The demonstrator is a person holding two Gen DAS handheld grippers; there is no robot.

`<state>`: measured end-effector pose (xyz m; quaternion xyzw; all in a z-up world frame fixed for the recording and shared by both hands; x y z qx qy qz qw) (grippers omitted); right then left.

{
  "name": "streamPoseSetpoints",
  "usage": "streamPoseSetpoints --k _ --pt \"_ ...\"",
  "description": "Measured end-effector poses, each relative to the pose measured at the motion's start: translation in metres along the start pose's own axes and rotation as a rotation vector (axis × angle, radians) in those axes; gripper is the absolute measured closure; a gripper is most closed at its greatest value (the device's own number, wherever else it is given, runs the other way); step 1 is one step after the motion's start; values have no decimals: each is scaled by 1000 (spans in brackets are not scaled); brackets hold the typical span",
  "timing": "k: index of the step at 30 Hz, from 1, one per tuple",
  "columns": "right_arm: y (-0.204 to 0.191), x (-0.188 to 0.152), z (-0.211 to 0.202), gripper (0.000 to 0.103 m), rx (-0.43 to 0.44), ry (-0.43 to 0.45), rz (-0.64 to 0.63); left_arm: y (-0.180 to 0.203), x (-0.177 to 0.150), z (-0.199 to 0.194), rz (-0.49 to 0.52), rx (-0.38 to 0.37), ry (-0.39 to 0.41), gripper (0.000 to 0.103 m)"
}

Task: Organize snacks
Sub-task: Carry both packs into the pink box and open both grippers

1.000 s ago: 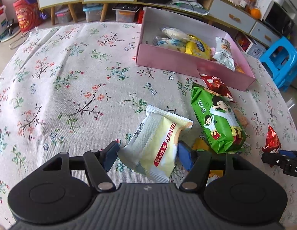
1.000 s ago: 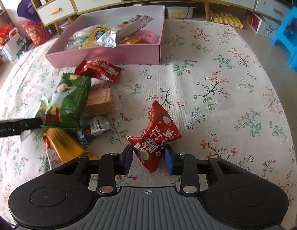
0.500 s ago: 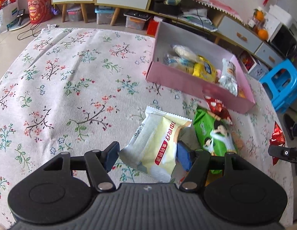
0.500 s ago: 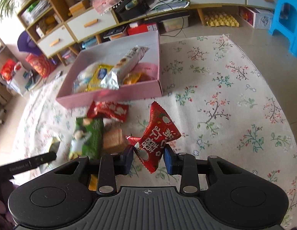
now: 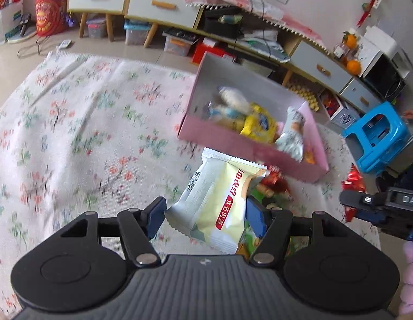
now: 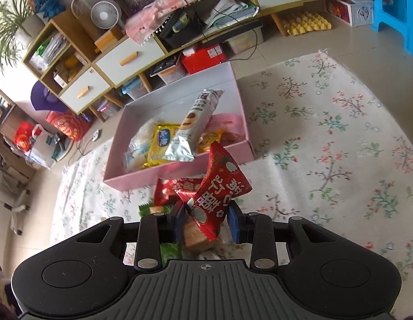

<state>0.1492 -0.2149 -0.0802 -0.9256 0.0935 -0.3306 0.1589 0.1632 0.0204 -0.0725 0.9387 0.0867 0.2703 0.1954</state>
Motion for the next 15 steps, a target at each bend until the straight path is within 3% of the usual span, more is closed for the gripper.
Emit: streamPoseSetpoints --k 6,15 --pt "3 30 13 71 25 71 9 30 25 7 66 -19 43 42" --pt "19 60 49 70 71 135 2 70 44 55 159 -56 54 42"
Point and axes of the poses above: each gripper's, at about its wrist camera, not at the fingertips, and z roughly the way its jaws point, y to its right, x to its top, the point moved 8 cm from there along z, roughly the way its jaws point, and after that the axes turned 13 degrees about -z, right-handed, at the moved point
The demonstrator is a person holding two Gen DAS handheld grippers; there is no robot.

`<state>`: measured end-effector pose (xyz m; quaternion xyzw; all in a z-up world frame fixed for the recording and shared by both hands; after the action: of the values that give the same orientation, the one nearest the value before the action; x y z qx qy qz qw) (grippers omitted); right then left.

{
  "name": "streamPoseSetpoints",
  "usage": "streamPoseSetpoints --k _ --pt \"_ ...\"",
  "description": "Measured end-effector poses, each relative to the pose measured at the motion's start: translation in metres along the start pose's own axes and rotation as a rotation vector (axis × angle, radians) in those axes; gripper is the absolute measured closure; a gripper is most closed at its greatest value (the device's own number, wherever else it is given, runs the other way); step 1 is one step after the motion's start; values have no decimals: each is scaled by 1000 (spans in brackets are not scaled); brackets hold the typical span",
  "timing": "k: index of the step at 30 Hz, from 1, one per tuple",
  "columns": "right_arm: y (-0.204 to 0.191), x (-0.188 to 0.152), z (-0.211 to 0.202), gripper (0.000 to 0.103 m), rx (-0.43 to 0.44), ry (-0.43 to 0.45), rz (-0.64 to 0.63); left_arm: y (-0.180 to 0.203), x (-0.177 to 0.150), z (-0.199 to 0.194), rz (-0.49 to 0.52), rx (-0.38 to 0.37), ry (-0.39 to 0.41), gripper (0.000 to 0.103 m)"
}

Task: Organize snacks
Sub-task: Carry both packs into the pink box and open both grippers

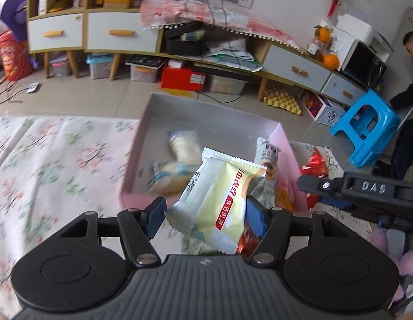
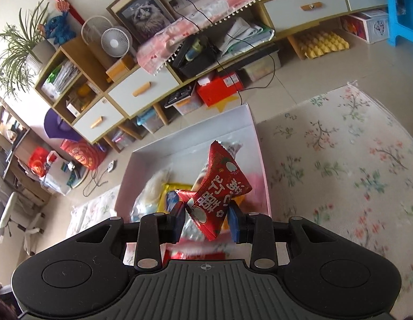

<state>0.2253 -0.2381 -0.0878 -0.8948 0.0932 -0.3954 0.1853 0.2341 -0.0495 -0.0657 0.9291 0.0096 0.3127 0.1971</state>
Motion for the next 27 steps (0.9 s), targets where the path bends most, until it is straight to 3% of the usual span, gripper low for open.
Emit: streamPoseSetpoints --k 8,17,27 --pt "15 9 30 70 86 28 18 12 18 39 57 -8 42 42" --pt "25 14 51 70 91 20 43 18 29 68 123 17 50 42" --pt "36 18 61 69 93 29 67 18 34 83 128 37 49 42"
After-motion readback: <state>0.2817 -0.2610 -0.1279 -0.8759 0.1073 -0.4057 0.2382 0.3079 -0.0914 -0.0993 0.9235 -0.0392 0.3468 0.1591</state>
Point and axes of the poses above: each gripper's, at about its wrist camera, not at the fingertips, and z roughly the way its jaws point, y to its right, x to its top, the point moved 8 cm from there along z, roughly the way its jaws point, and after that the axes turned 13 degrees about -z, right-handed, at the moved point
